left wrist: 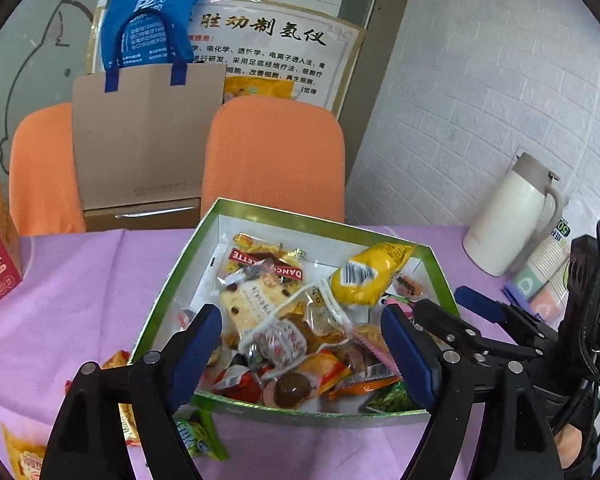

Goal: Organize snacks
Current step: 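Carry both bags into the green box and open both grippers, then move both open grippers back toward the remaining snacks on the table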

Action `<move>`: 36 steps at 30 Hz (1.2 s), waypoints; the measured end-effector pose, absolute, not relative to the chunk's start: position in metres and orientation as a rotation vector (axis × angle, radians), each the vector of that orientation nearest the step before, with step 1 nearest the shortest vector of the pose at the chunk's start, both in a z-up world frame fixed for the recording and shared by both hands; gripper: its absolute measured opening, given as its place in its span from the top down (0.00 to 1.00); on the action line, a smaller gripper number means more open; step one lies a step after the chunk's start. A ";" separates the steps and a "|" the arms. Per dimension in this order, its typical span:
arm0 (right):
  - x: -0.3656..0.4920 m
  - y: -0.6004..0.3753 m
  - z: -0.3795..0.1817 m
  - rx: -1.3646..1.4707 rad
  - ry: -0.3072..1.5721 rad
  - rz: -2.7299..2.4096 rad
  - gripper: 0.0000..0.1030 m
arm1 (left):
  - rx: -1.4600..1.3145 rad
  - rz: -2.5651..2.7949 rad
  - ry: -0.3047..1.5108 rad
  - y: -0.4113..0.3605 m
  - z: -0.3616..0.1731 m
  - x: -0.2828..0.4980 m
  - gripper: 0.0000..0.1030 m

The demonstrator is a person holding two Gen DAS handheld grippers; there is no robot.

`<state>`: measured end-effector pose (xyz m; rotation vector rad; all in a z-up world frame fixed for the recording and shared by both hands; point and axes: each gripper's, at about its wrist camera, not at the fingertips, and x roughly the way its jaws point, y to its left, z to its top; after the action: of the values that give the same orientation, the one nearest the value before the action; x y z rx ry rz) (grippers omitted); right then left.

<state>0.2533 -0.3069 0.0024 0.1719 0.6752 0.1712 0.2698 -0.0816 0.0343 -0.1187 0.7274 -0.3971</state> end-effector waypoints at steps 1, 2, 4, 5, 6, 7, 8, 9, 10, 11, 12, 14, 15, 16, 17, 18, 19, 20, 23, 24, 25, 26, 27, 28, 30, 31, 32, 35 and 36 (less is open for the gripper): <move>0.251 -0.308 0.002 0.176 0.681 0.162 0.20 | -0.121 -0.391 0.735 -0.079 0.034 0.268 0.18; 0.251 -0.309 0.001 0.180 0.688 0.158 0.19 | -0.123 -0.389 0.739 -0.077 0.034 0.268 0.18; 0.245 -0.308 0.004 0.194 0.696 0.160 0.19 | -0.127 -0.385 0.746 -0.075 0.036 0.263 0.18; 0.243 -0.308 0.007 0.197 0.694 0.162 0.19 | -0.128 -0.384 0.748 -0.074 0.038 0.260 0.18; 0.238 -0.307 0.011 0.198 0.688 0.165 0.18 | -0.125 -0.383 0.749 -0.073 0.040 0.255 0.18; 0.233 -0.306 0.017 0.199 0.678 0.166 0.17 | -0.118 -0.380 0.746 -0.072 0.043 0.250 0.18; 0.227 -0.305 0.023 0.201 0.666 0.165 0.15 | -0.109 -0.373 0.742 -0.072 0.047 0.245 0.18; 0.221 -0.304 0.029 0.205 0.652 0.164 0.11 | -0.098 -0.363 0.740 -0.071 0.051 0.241 0.18; 0.213 -0.303 0.035 0.211 0.635 0.163 0.07 | -0.086 -0.349 0.735 -0.069 0.056 0.233 0.18; 0.206 -0.303 0.042 0.218 0.616 0.163 0.06 | -0.078 -0.334 0.729 -0.067 0.061 0.224 0.18; 0.197 -0.302 0.048 0.225 0.600 0.167 0.05 | -0.075 -0.323 0.724 -0.065 0.065 0.218 0.18; 0.183 -0.301 0.059 0.234 0.580 0.183 0.05 | -0.082 -0.316 0.711 -0.059 0.072 0.200 0.18; 0.176 -0.298 0.063 0.234 0.572 0.193 0.04 | -0.083 -0.312 0.707 -0.055 0.074 0.192 0.18; 0.167 -0.296 0.068 0.230 0.563 0.204 0.03 | -0.084 -0.302 0.700 -0.052 0.077 0.181 0.18; 0.161 -0.293 0.071 0.223 0.555 0.214 0.02 | -0.082 -0.290 0.694 -0.048 0.078 0.174 0.17; 0.154 -0.289 0.074 0.216 0.547 0.222 0.01 | -0.078 -0.273 0.687 -0.046 0.079 0.165 0.17; 0.147 -0.286 0.076 0.210 0.539 0.229 0.01 | -0.073 -0.255 0.678 -0.042 0.080 0.155 0.16; 0.140 -0.282 0.078 0.204 0.533 0.237 0.01 | -0.073 -0.244 0.673 -0.039 0.080 0.147 0.16; 0.123 -0.273 0.081 0.195 0.524 0.256 0.01 | -0.102 -0.238 0.679 -0.028 0.076 0.127 0.15; 0.119 -0.270 0.081 0.194 0.521 0.262 0.01 | -0.112 -0.234 0.682 -0.024 0.074 0.121 0.15; 0.114 -0.267 0.081 0.196 0.519 0.268 0.01 | -0.119 -0.221 0.683 -0.020 0.071 0.114 0.15; 0.110 -0.264 0.080 0.198 0.518 0.276 0.01 | -0.119 -0.213 0.684 -0.016 0.069 0.110 0.15; 0.105 -0.262 0.078 0.199 0.517 0.286 0.01 | -0.117 -0.201 0.687 -0.013 0.066 0.106 0.15; 0.102 -0.258 0.076 0.198 0.517 0.295 0.01 | -0.119 -0.190 0.693 -0.010 0.061 0.101 0.15; 0.096 -0.251 0.071 0.197 0.525 0.303 0.01 | -0.129 -0.179 0.712 -0.004 0.053 0.095 0.15; 0.094 -0.248 0.068 0.197 0.531 0.307 0.01 | -0.137 -0.175 0.726 0.000 0.048 0.093 0.15; 0.093 -0.245 0.065 0.198 0.536 0.310 0.01 | -0.143 -0.170 0.737 0.004 0.044 0.091 0.15; 0.090 -0.235 0.057 0.214 0.549 0.325 0.01 | -0.157 -0.160 0.753 0.021 0.029 0.080 0.15; 0.089 -0.231 0.054 0.221 0.551 0.334 0.01 | -0.167 -0.149 0.760 0.029 0.024 0.077 0.15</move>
<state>0.0891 -0.2315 0.0544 0.2215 0.5514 0.3339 0.0767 0.0289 0.0239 -0.1666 0.7596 -0.1493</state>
